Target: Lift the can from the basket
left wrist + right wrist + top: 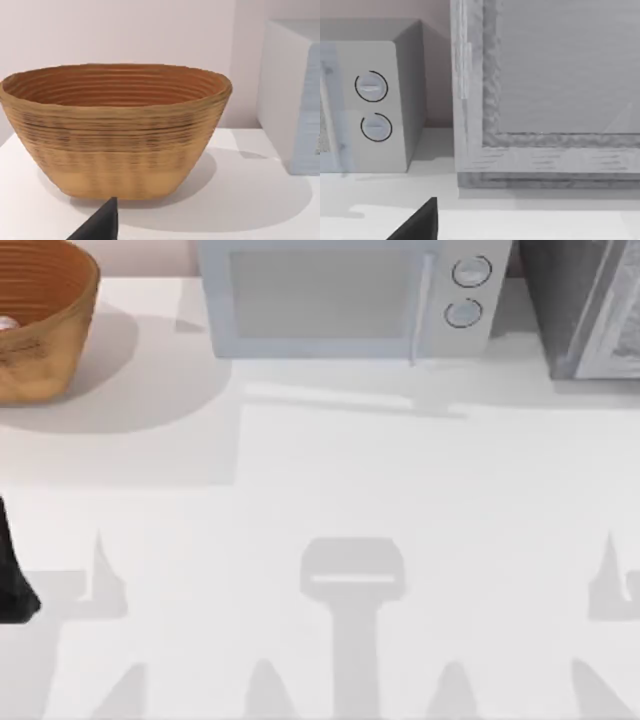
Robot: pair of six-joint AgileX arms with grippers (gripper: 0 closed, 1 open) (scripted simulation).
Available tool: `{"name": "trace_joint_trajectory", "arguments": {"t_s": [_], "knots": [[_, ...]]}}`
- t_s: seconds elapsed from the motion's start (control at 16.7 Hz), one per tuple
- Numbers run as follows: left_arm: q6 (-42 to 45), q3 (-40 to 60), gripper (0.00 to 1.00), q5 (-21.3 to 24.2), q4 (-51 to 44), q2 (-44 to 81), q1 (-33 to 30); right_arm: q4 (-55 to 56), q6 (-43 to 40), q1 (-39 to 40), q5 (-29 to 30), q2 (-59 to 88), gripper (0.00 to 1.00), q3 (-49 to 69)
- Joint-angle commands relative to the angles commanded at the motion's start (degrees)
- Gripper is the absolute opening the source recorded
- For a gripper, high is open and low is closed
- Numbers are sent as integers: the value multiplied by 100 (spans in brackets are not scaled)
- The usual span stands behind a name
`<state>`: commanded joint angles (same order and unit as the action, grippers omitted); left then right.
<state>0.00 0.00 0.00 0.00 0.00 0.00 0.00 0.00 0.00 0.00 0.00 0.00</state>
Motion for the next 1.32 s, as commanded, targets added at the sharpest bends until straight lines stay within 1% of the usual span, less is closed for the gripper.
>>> {"name": "trace_joint_trajectory", "arguments": {"t_s": [0.18, 0.3, 0.42, 0.54, 0.84, 1.32], "knots": [[-3, 51, 100, 2, -18, 49, 4, 0, 0, 0, 0, 0, 100, 0], [-18, 315, 100, 15, -112, 303, 21, 0, 0, 0, 0, 0, 100, 0], [-37, 847, 100, 48, -303, 820, 43, 0, 0, 0, 0, 0, 100, 0], [-54, 1589, 100, 96, -577, 1545, 67, 0, 0, 0, 0, 0, 100, 0], [-50, 4173, 100, 261, -1662, 4228, 151, 0, 0, 0, 0, 0, 100, 0], [117, 8781, 100, 515, -3922, 9686, 397, 0, 0, 0, 0, 0, 100, 0]]}}
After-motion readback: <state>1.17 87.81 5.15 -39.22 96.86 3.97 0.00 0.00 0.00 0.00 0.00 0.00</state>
